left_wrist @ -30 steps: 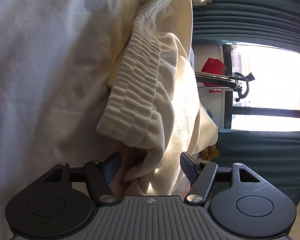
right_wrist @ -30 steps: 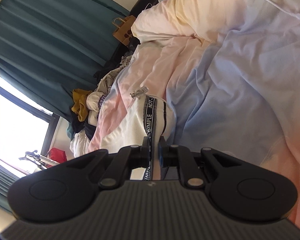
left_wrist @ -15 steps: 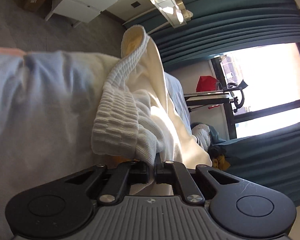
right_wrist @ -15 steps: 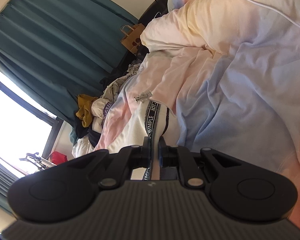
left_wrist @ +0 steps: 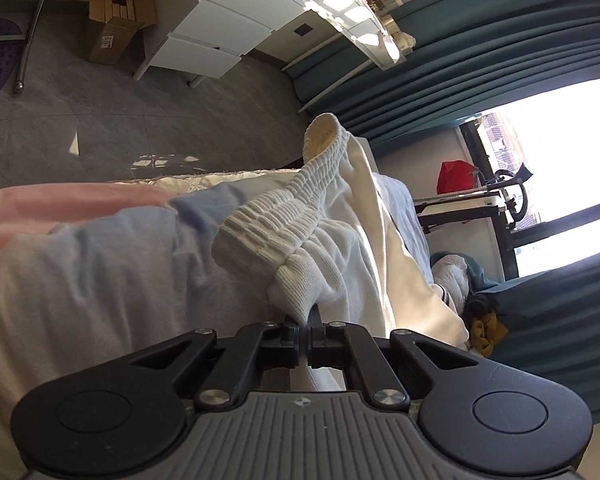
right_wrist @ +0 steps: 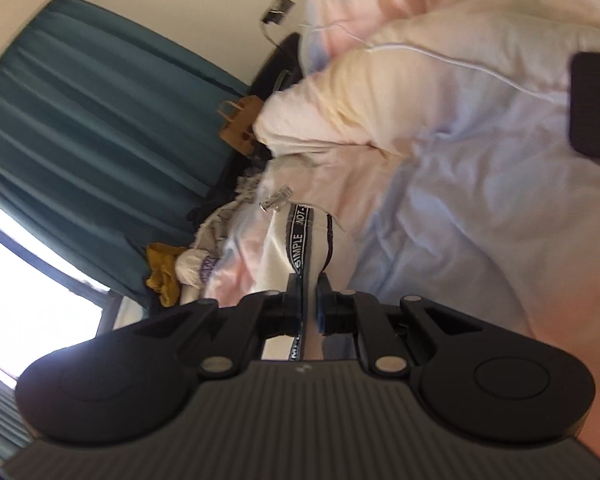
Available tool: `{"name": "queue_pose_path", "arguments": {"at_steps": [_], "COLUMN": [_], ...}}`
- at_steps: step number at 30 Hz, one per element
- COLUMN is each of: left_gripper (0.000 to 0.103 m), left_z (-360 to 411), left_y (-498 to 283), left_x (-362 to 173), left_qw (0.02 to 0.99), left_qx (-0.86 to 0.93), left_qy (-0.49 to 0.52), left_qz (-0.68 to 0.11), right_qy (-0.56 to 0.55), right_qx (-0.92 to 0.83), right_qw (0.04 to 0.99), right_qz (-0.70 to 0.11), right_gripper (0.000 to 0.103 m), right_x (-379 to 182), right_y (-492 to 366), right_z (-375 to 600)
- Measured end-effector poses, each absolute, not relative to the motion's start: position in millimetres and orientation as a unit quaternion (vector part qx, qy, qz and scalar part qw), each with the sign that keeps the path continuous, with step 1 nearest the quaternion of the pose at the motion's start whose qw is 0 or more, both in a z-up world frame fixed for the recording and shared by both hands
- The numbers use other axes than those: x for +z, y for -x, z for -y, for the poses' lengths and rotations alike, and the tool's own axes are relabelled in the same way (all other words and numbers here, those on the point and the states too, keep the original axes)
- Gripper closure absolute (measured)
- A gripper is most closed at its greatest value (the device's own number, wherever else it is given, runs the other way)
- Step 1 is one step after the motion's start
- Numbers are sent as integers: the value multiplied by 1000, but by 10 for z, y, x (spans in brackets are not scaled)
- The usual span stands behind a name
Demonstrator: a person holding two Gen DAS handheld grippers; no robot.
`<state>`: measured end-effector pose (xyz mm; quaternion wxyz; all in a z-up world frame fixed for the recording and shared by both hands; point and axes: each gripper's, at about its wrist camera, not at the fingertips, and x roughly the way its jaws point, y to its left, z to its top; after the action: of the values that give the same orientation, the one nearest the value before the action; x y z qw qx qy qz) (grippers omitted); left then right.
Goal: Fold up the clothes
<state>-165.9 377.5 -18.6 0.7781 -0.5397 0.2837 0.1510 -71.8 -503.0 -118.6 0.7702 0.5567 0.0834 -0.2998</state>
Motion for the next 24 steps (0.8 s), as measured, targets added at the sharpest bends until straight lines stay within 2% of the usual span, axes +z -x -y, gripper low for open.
{"name": "queue_pose_path", "arguments": {"at_steps": [4, 7, 16, 24], "left_gripper": [100, 100, 100, 99], "left_z": [-3814, -3818, -3754, -3816], "left_y": [1768, 1823, 2028, 2126], "left_x": [-279, -312, -212, -428], "left_qw": [774, 769, 774, 766], "left_qx": [159, 163, 157, 148], "left_qy": [542, 548, 546, 543], "left_qz": [-287, -287, -281, -309], "right_qy": [-616, -615, -555, -614], "right_qx": [-320, -317, -343, -428], "right_qw": [708, 710, 757, 645], "right_qz": [-128, -131, -43, -152], "right_gripper": [93, 93, 93, 93], "right_x": [-1462, -1482, -1117, -1597], "right_y": [834, 846, 1035, 1187], "right_z": [5176, 5193, 5024, 5215]}}
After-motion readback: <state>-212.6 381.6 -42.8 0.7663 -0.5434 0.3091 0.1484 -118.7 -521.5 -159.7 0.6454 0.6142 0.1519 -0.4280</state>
